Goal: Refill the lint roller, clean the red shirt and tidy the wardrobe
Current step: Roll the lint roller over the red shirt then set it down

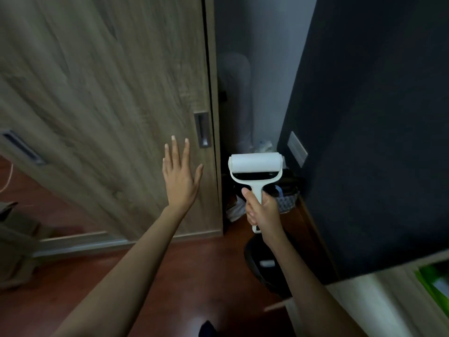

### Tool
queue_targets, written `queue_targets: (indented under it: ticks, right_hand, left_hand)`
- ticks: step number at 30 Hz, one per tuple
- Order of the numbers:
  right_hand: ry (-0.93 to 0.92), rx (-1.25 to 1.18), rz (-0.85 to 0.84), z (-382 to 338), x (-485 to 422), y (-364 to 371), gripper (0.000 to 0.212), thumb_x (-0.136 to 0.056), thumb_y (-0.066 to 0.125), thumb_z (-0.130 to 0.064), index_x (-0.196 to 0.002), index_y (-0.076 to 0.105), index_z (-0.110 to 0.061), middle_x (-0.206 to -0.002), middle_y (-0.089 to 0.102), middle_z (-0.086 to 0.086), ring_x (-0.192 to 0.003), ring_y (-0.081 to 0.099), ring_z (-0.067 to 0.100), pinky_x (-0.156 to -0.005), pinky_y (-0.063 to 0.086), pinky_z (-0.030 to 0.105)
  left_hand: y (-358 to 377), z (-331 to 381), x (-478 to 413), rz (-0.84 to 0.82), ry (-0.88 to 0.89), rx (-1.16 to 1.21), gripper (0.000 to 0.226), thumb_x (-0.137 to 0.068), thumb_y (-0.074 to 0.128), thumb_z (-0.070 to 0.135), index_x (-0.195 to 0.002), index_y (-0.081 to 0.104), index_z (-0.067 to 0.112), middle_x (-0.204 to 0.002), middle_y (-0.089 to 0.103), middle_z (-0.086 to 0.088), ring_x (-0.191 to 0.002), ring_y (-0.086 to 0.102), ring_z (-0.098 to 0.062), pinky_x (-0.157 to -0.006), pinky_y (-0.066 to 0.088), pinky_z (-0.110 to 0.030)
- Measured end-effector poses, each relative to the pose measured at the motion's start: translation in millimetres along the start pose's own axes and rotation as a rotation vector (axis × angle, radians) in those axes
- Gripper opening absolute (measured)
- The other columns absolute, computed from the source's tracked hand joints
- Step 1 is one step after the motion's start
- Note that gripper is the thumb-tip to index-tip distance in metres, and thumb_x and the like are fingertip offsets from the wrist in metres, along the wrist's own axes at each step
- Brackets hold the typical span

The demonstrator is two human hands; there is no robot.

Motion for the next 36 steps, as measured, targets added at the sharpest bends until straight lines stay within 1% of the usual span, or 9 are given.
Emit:
queue_targets:
  ticks: [5,8,12,15,22,26,28,33,36]
  right_hand:
    - [-0.023,-0.016,0.034,-14.4,-48.4,33.4,0.031,-0.094,0.056,-0.017,-0.066,0.041,-0.014,-0.044,0.032,-0.008,-0.035,0.027,0.003,-0.034,0.023,0.016]
    - [-0.026,-0.014,0.045,-17.1,-78.0,47.0,0.031,-0.093,0.056,-0.015,-0.065,0.043,-0.015,-0.045,0.033,-0.008,-0.035,0.028,0.002,-0.033,0.023,0.016]
    - [-0.045,0.018,0.048,-18.8,-110.4,57.6,0.029,-0.093,0.056,-0.016,-0.066,0.045,-0.016,-0.041,0.036,-0.011,-0.035,0.029,0.004,-0.034,0.024,0.018]
    - [-0.042,-0.012,0.056,-23.3,-126.5,60.8,0.027,-0.093,0.056,-0.013,-0.068,0.045,-0.015,-0.042,0.036,-0.012,-0.035,0.028,0.003,-0.034,0.023,0.017]
    - [-0.026,0.043,0.022,-25.9,-151.1,63.8,0.032,-0.093,0.056,-0.017,-0.064,0.043,-0.016,-0.042,0.036,-0.012,-0.037,0.029,0.005,-0.037,0.024,0.018]
    - [-0.025,0.046,-0.002,-26.1,-159.3,70.7,0.032,-0.093,0.056,-0.017,-0.064,0.042,-0.016,-0.042,0.034,-0.011,-0.036,0.028,0.005,-0.037,0.023,0.020]
    - [-0.018,0.036,-0.017,-26.8,-161.5,75.6,0.032,-0.093,0.056,-0.016,-0.063,0.043,-0.016,-0.042,0.034,-0.010,-0.036,0.028,0.005,-0.037,0.022,0.021]
    - [-0.038,0.025,-0.044,-25.3,-163.7,93.4,0.034,-0.093,0.055,-0.012,-0.062,0.042,-0.015,-0.042,0.035,-0.011,-0.035,0.029,0.003,-0.037,0.023,0.018]
    - [-0.046,0.041,-0.062,-20.4,-163.4,109.8,0.035,-0.093,0.055,-0.012,-0.061,0.041,-0.016,-0.040,0.034,-0.012,-0.034,0.029,0.003,-0.036,0.023,0.018]
  left_hand:
    - [30.2,-26.8,-66.5,-0.029,0.015,-0.044,0.076,-0.093,0.056,0.039,-0.154,0.016,0.019,-0.161,0.007,-0.018,-0.147,0.006,-0.038,-0.114,0.024,-0.057]
    - [44.5,-34.0,-100.5,-0.012,-0.009,-0.080,0.087,-0.089,0.059,0.046,-0.154,0.007,0.019,-0.159,0.003,-0.023,-0.146,0.001,-0.042,-0.115,0.017,-0.057]
    - [63.0,-41.1,-119.3,0.036,-0.050,-0.081,0.099,-0.086,0.060,0.052,-0.154,-0.005,0.020,-0.157,0.004,-0.028,-0.145,0.001,-0.045,-0.114,0.017,-0.062]
    - [76.7,-41.8,-125.7,0.084,-0.067,-0.063,0.106,-0.086,0.061,0.054,-0.152,-0.015,0.021,-0.155,0.003,-0.030,-0.143,0.000,-0.048,-0.113,0.013,-0.065]
    - [88.3,-39.8,-132.2,0.150,-0.060,-0.026,0.114,-0.082,0.069,0.047,-0.151,-0.017,0.020,-0.151,0.006,-0.038,-0.138,0.002,-0.055,-0.110,0.009,-0.068]
    - [87.3,-44.5,-132.6,0.151,-0.031,-0.022,0.112,-0.083,0.068,0.048,-0.150,-0.018,0.020,-0.150,-0.001,-0.035,-0.138,-0.001,-0.054,-0.110,0.009,-0.069]
    - [85.2,-49.1,-133.0,0.156,-0.038,-0.029,0.112,-0.083,0.067,0.047,-0.151,-0.017,0.019,-0.150,0.003,-0.038,-0.138,0.000,-0.056,-0.110,0.007,-0.068]
    - [71.5,-76.6,-132.0,0.133,-0.065,-0.052,0.110,-0.083,0.065,0.050,-0.151,-0.016,0.019,-0.150,0.005,-0.041,-0.139,0.001,-0.057,-0.111,0.007,-0.067]
    - [57.2,-101.3,-131.5,0.127,-0.081,-0.072,0.105,-0.083,0.064,0.051,-0.152,-0.009,0.020,-0.151,0.005,-0.041,-0.139,0.001,-0.056,-0.112,0.008,-0.066]
Point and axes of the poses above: each hand's wrist, its own x-axis away from the middle knuckle, its own y-axis out of the palm, z = x × y, the point moved 3 cm from there along -x, towards the middle knuckle
